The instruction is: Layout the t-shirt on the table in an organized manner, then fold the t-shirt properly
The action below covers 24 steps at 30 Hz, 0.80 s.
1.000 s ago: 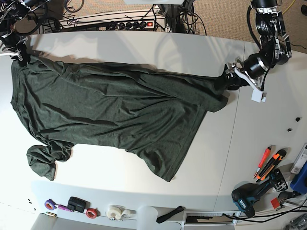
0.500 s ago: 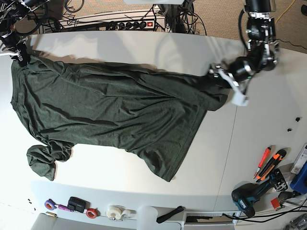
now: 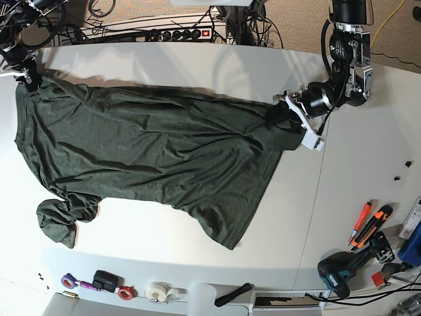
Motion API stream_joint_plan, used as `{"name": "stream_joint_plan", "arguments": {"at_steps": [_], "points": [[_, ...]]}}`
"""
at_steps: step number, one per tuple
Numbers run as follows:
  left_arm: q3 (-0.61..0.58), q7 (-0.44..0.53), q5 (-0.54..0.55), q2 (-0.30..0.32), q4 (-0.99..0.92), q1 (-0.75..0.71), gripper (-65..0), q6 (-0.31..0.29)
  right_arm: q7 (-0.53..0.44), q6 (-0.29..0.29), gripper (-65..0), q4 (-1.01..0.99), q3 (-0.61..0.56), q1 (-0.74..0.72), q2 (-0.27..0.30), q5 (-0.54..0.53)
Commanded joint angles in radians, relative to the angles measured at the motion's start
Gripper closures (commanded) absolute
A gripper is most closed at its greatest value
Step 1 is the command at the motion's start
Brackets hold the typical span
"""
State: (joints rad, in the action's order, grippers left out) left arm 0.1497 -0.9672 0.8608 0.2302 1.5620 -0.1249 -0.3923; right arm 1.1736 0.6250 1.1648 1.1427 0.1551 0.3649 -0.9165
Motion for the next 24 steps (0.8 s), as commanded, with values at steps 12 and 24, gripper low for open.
{"name": "stream_joint_plan", "arguments": {"at_steps": [12,24], "points": [[0.114,-0.024,0.042,0.008,0.016,-0.095,0.0,-0.080,0.033,0.034,0.0,0.015,0.005,0.033,0.079,-0.043],[0.285,-0.126,0.255,0.008,0.042,-0.242,0.0,-0.160,0.063,0.034,0.0,0.015,0.005,0.034,0.120,-0.043]]}}
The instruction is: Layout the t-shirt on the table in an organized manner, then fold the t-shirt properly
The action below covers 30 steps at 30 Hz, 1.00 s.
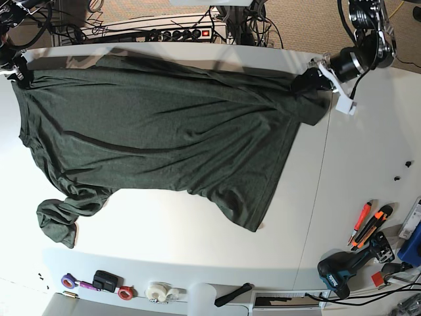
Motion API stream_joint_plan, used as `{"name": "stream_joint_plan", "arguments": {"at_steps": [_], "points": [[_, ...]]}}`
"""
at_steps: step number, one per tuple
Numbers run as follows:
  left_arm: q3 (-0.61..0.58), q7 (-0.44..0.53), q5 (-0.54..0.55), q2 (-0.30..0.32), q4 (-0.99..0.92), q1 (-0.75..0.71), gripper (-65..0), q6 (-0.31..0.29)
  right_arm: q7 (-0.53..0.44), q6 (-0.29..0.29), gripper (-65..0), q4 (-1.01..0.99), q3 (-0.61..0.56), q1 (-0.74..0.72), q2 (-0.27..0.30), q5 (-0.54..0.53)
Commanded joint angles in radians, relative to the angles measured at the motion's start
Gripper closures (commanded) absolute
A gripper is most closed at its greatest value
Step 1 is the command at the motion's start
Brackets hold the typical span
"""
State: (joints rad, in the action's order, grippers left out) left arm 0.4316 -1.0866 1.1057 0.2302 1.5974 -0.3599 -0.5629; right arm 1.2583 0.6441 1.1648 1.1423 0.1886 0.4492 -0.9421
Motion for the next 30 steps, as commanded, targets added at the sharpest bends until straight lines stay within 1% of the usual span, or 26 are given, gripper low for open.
{"name": "stream_joint_plan", "arguments": {"at_steps": [1,3,5,14,15,16,17,19,20,21,24,27,30], "points": [[0.003,-0.006,0.016,0.008,0.007,-0.013,0.0,0.011,-0.022,0.015,0.0,0.015,0.005,0.000,0.036,-0.017],[0.003,-0.006,0.026,0.008,0.007,-0.021,0.0,0.006,-0.021,0.015,0.0,0.015,0.005,0.000,0.036,-0.017],[0.003,-0.011,0.033,0.008,0.008,-0.022,0.0,-0.015,-0.019,0.015,0.0,0.015,0.005,0.000,0.036,-0.016],[0.003,-0.013,0.033,0.008,0.008,-0.019,0.0,-0.015,-0.014,0.014,0.0,0.015,0.005,0.000,0.035,-0.014],[0.003,-0.013,0.033,0.008,0.008,-0.019,-2.2,-0.015,-0.009,0.014,0.0,0.015,0.005,0.000,0.035,-0.014],[0.003,-0.013,0.033,0.008,0.008,-0.019,-6.5,-0.016,-0.005,0.014,0.0,0.015,0.005,0.000,0.035,-0.014],[0.003,-0.013,0.033,0.008,0.008,-0.019,-10.3,-0.016,-0.002,0.014,-3.9,0.015,0.005,0.000,0.035,-0.014],[0.003,-0.013,0.033,0.008,0.008,-0.019,-15.9,-0.041,-0.001,0.014,-18.1,0.015,0.005,0.000,0.035,-0.014],[0.003,-0.013,0.033,0.008,0.008,-0.019,-17.5,-0.042,-0.002,0.014,-22.9,0.015,0.005,0.000,0.036,-0.014],[0.003,-0.013,0.033,0.008,0.008,-0.019,-18.7,-0.041,-0.008,0.014,-24.6,0.015,0.005,0.000,0.036,-0.017],[0.003,-0.013,0.033,0.008,0.008,-0.019,-21.1,-0.041,-0.056,0.014,-24.7,0.015,0.009,0.000,0.037,-0.035],[0.003,-0.012,0.032,0.008,0.008,-0.019,-24.6,-0.041,-0.090,0.015,-24.7,0.016,0.042,-0.001,0.037,-0.073],[0.004,0.003,0.032,0.008,0.008,-0.019,-24.8,-0.040,-0.093,0.034,-24.7,0.016,0.090,-0.003,0.036,-0.088]]}}
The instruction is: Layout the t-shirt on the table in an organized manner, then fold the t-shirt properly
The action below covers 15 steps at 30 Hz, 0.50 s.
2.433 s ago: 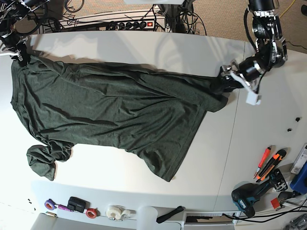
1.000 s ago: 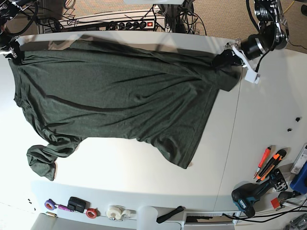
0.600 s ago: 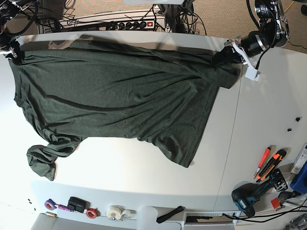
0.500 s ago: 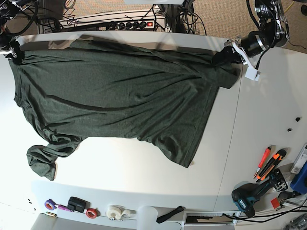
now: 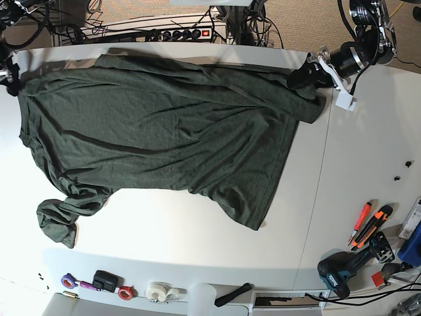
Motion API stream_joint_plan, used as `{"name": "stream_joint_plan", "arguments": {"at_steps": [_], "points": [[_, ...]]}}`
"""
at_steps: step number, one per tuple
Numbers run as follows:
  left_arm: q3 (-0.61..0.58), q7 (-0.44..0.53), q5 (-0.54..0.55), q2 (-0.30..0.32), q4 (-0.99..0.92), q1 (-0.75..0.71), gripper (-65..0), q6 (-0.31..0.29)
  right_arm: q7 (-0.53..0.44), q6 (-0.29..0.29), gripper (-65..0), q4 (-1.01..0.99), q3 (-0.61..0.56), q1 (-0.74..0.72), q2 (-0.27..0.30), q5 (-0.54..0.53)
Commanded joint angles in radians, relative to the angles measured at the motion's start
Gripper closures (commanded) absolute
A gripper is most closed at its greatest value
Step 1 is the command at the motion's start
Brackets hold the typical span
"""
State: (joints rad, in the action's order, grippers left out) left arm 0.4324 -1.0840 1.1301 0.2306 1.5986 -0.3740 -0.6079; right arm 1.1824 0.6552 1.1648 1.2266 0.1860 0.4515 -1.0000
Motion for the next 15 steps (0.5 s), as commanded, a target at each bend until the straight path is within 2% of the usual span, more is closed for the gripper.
{"name": "stream_joint_plan", "arguments": {"at_steps": [1,7,15], "points": [[0.003,0.002,0.008,0.008,0.006,-0.005,-24.8,0.005,-0.021,0.027,-24.7,0.016,0.023,0.000,0.034,-0.032],[0.003,0.011,0.007,0.008,0.006,-0.005,-24.8,0.004,-0.060,0.027,-24.6,0.016,0.105,0.000,0.038,-0.032],[0.003,0.057,-0.038,0.008,0.007,-0.005,-24.8,0.004,-0.093,0.027,-24.6,0.016,0.143,-0.004,0.090,0.008]]}}
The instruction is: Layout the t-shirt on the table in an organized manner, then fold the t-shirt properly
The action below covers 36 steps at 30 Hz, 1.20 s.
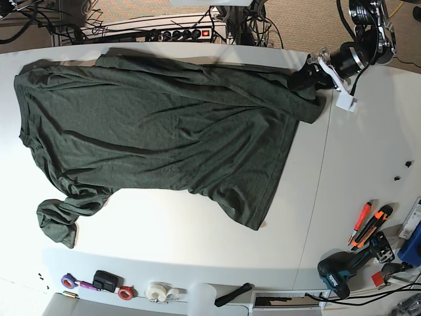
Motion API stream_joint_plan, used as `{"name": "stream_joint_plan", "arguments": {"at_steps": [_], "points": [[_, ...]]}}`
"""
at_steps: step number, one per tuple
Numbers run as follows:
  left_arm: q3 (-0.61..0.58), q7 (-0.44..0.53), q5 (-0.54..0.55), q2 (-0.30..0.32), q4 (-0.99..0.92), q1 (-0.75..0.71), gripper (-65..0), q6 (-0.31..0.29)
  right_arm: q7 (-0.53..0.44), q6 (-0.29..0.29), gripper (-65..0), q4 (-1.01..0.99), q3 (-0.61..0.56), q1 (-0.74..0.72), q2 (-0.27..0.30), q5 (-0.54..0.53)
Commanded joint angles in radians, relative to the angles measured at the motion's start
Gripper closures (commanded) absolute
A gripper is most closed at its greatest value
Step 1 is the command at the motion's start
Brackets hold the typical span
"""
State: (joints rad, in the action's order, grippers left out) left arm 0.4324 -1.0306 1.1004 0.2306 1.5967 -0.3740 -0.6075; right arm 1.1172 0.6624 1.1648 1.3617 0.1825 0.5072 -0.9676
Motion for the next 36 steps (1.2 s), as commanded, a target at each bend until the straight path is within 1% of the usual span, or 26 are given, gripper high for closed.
{"name": "stream_joint_plan", "arguments": {"at_steps": [1,4,6,9,14,20,23,25,27,30,33,34,35,36], "points": [[0.003,0.003,-0.008,0.008,0.009,-0.003,-24.8,0.004,-0.029,0.020,-24.6,0.016,0.017,-0.003,0.042,-0.020],[0.003,0.005,-0.021,0.008,0.009,0.006,-24.8,0.004,-0.031,0.019,-24.6,0.016,0.046,-0.003,0.066,-0.017],[0.003,0.020,-0.053,0.008,0.009,0.012,-24.8,0.007,-0.031,0.019,-24.6,0.016,0.068,-0.003,0.079,-0.015],[0.005,0.036,-0.069,0.008,0.010,0.019,-24.8,0.011,-0.030,0.019,-24.6,0.016,0.097,-0.002,0.099,-0.008],[0.018,0.037,-0.079,0.008,0.011,0.029,-24.8,0.012,-0.030,0.019,-24.6,0.016,0.106,-0.002,0.122,-0.006],[0.116,0.035,-0.073,0.008,0.035,0.028,-24.8,0.011,-0.030,0.019,-24.6,0.016,0.106,-0.002,0.137,-0.003],[0.168,0.011,-0.028,0.009,0.054,0.027,-24.8,0.011,-0.021,0.019,-24.6,0.016,0.106,-0.002,0.138,-0.020],[0.187,0.002,-0.006,0.009,0.069,0.027,-24.8,0.011,0.011,0.035,-24.6,0.016,0.105,-0.002,0.138,-0.065],[0.191,-0.005,0.011,0.014,0.088,0.025,-24.8,0.011,0.047,0.036,-24.6,0.016,0.105,-0.002,0.138,-0.123],[0.191,-0.010,0.032,0.016,0.127,0.025,-24.8,-0.017,0.140,0.036,-24.6,0.016,0.105,0.006,0.137,-0.260],[0.191,-0.029,0.083,0.016,0.182,0.025,-24.8,-0.026,0.254,0.036,-24.6,0.016,0.105,0.029,0.128,-0.416],[0.190,-0.038,0.104,0.016,0.200,0.025,-24.8,-0.047,0.279,0.036,-24.6,0.018,0.105,0.040,0.121,-0.460],[0.190,-0.050,0.122,0.016,0.220,0.025,-24.8,-0.065,0.279,0.036,-24.6,0.019,0.105,0.051,0.112,-0.503],[0.190,-0.055,0.132,0.015,0.238,0.024,-24.7,-0.071,0.279,0.036,-24.6,0.019,0.105,0.061,0.100,-0.516]]}}
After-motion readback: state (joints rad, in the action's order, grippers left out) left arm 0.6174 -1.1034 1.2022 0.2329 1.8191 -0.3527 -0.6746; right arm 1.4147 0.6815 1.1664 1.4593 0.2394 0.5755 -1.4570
